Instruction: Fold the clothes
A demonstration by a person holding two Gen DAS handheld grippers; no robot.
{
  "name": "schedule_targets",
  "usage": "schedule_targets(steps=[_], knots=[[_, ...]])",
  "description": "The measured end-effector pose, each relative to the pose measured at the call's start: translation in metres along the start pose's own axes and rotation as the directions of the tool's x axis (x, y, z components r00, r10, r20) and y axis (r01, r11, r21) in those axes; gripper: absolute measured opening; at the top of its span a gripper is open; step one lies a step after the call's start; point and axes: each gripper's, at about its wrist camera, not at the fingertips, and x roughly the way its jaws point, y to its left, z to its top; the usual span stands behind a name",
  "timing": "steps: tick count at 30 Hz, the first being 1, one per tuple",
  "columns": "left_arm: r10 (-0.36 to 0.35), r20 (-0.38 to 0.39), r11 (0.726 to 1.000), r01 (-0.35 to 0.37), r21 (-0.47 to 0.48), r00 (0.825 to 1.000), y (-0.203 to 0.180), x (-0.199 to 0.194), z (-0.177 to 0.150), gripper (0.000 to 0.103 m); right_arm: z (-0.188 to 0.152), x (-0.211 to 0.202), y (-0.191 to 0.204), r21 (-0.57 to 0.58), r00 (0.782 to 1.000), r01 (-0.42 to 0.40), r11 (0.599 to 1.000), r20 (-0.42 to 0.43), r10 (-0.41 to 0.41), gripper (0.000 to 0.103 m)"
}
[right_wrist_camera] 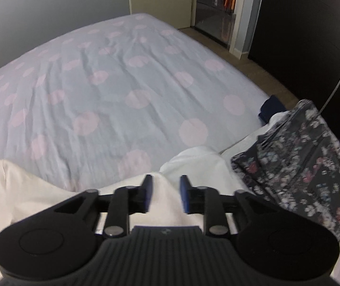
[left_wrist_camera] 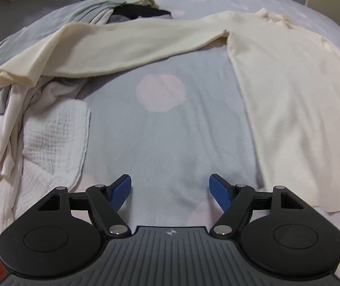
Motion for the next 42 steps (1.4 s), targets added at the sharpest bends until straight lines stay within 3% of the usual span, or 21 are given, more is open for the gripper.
schedule_targets(steps=[8, 22, 24, 25, 28, 33, 37, 42], knots=[[-0.027, 0.030, 1.000, 0.027, 0.011, 0.999, -0.006, -0.009, 0.000, 0.072, -0.011, -0.027, -0.018, -0.006, 0.999, 0.023, 1.000, 0.028, -0.022, 0.040], [0.012, -0.012, 1.000, -0.011, 0.013, 1.000, -0.007, -0.006, -0.003, 0.072, -0.054, 0.032, -0.076, 0.251, 0.998, -0.022, 0.968, -0.056, 0.037, 0.039], [0.014, -0.024, 1.000, -0.013, 0.024, 1.000, -0.010, -0.005, -0.003, 0.072, -0.056, 0.037, -0.080, 0.303, 0.996, -0.054, 0.951, -0.053, 0.073, 0.029], [0.013, -0.026, 0.999, -0.013, 0.030, 1.000, -0.012, -0.005, -0.003, 0.072, -0.057, 0.036, -0.080, 0.317, 0.996, -0.065, 0.946, -0.041, 0.082, 0.010], [0.010, -0.025, 0.999, -0.009, 0.041, 1.000, -0.017, -0.005, -0.002, 0.072, -0.050, 0.021, -0.075, 0.306, 0.995, -0.104, 0.946, 0.023, 0.102, 0.003], [0.001, -0.017, 0.999, 0.000, 0.053, 1.000, -0.023, -0.006, 0.000, 0.072, -0.032, -0.018, -0.071, 0.314, 0.986, -0.151, 0.937, 0.110, 0.122, 0.003], [-0.002, -0.008, 0.999, 0.003, 0.046, 1.000, -0.021, -0.008, -0.002, 0.072, -0.028, -0.049, -0.068, 0.286, 0.984, -0.132, 0.949, 0.153, 0.091, 0.000], [-0.015, -0.004, 1.000, 0.014, -0.004, 1.000, -0.013, -0.009, -0.002, 0.072, -0.047, -0.051, -0.075, 0.283, 0.989, -0.128, 0.951, 0.102, 0.103, 0.000]])
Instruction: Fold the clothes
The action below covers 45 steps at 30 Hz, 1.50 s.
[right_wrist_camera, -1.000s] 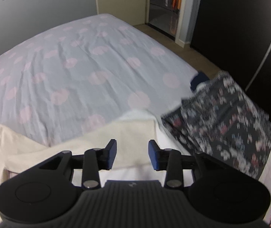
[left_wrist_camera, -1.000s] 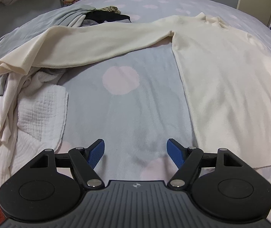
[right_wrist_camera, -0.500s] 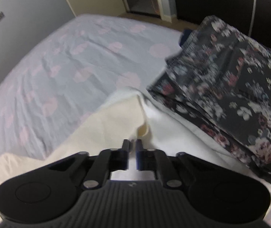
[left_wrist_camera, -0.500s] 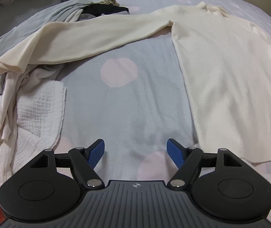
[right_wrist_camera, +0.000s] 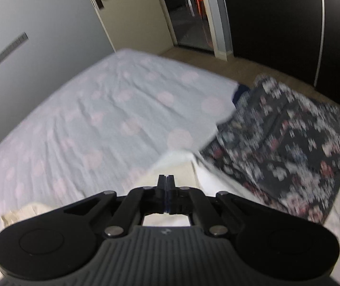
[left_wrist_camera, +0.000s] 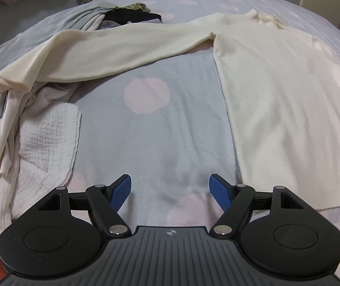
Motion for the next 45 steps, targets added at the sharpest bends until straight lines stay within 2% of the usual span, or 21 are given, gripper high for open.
schedule_targets(steps=[3, 5, 7, 9, 10, 11, 16, 19, 24, 27, 31, 34, 36, 37, 38, 39, 41, 43, 44, 45], knots=[[-0.016, 0.009, 1.000, 0.016, -0.009, 1.000, 0.000, -0.003, 0.001, 0.072, -0.021, 0.012, -0.005, 0.019, 0.997, -0.015, 1.000, -0.072, 0.016, 0.001], [-0.029, 0.020, 1.000, 0.029, -0.011, 0.999, 0.000, -0.006, 0.002, 0.072, -0.039, 0.020, -0.004, 0.024, 0.991, -0.039, 0.999, -0.125, 0.042, 0.005], [-0.055, 0.025, 0.998, 0.055, -0.015, 0.998, -0.001, -0.008, 0.004, 0.072, -0.059, 0.025, 0.008, -0.013, 0.981, -0.079, 0.997, -0.177, 0.076, 0.006], [-0.072, 0.021, 0.997, 0.073, -0.016, 0.997, -0.003, -0.007, 0.004, 0.072, -0.081, 0.027, 0.023, -0.054, 0.967, -0.128, 0.990, -0.230, 0.112, 0.015], [-0.081, 0.019, 0.997, 0.082, -0.017, 0.997, -0.003, -0.007, 0.004, 0.072, -0.092, 0.028, 0.030, -0.070, 0.959, -0.151, 0.986, -0.254, 0.128, 0.026], [-0.090, 0.017, 0.996, 0.090, -0.018, 0.996, -0.004, -0.007, 0.004, 0.072, -0.102, 0.029, 0.039, -0.085, 0.949, -0.175, 0.981, -0.281, 0.145, 0.032], [-0.141, 0.001, 0.989, 0.141, -0.045, 0.990, -0.005, -0.002, 0.005, 0.072, -0.153, 0.031, 0.084, -0.167, 0.888, -0.290, 0.942, -0.413, 0.201, 0.032], [-0.190, -0.023, 0.978, 0.187, -0.089, 0.982, -0.003, 0.006, 0.005, 0.072, -0.185, 0.029, 0.113, -0.218, 0.845, -0.357, 0.908, -0.490, 0.215, 0.034], [-0.270, -0.044, 0.955, 0.262, -0.138, 0.962, -0.004, 0.013, 0.006, 0.068, -0.233, 0.031, 0.157, -0.310, 0.776, -0.441, 0.842, -0.603, 0.184, 0.042], [-0.292, -0.053, 0.950, 0.283, -0.130, 0.955, -0.009, 0.015, 0.007, 0.065, -0.253, 0.042, 0.170, -0.358, 0.752, -0.446, 0.820, -0.647, 0.126, 0.046], [-0.312, -0.081, 0.947, 0.302, -0.113, 0.947, -0.014, 0.020, 0.008, 0.054, -0.278, 0.059, 0.183, -0.420, 0.723, -0.440, 0.793, -0.690, 0.036, 0.046], [-0.334, -0.089, 0.938, 0.321, -0.131, 0.939, -0.015, 0.025, 0.007, 0.047, -0.284, 0.065, 0.182, -0.435, 0.711, -0.433, 0.790, -0.703, 0.003, 0.045], [-0.353, -0.088, 0.930, 0.340, -0.138, 0.932, -0.017, 0.027, 0.007, 0.031, -0.287, 0.067, 0.181, -0.430, 0.693, -0.442, 0.787, -0.721, -0.005, 0.044], [-0.361, -0.086, 0.927, 0.348, -0.139, 0.929, -0.018, 0.026, 0.007, 0.030, -0.289, 0.067, 0.181, -0.432, 0.689, -0.447, 0.784, -0.725, -0.007, 0.037], [-0.352, -0.085, 0.931, 0.339, -0.136, 0.932, -0.020, 0.026, 0.007, 0.029, -0.290, 0.066, 0.181, -0.435, 0.685, -0.453, 0.778, -0.728, -0.009, 0.020], [-0.345, -0.082, 0.933, 0.333, -0.135, 0.935, -0.021, 0.025, 0.008, 0.027, -0.291, 0.065, 0.182, -0.442, 0.684, -0.461, 0.769, -0.729, -0.009, 0.012], [-0.359, -0.064, 0.925, 0.346, -0.156, 0.931, -0.016, 0.021, 0.009, 0.024, -0.290, 0.060, 0.182, -0.451, 0.696, -0.464, 0.763, -0.718, -0.001, 0.006], [-0.372, -0.045, 0.916, 0.359, -0.177, 0.927, -0.011, 0.016, 0.011, 0.014, -0.284, 0.053, 0.180, -0.430, 0.702, -0.466, 0.773, -0.711, 0.028, 0.006], [-0.379, -0.036, 0.912, 0.366, -0.187, 0.925, -0.009, 0.014, 0.012, 0.002, -0.279, 0.048, 0.179, -0.407, 0.702, -0.468, 0.785, -0.711, 0.050, 0.006], [-0.386, -0.025, 0.907, 0.374, -0.196, 0.922, -0.006, 0.011, 0.013, 0.002, -0.274, 0.042, 0.177, -0.382, 0.699, -0.473, 0.794, -0.712, 0.074, 0.006]])
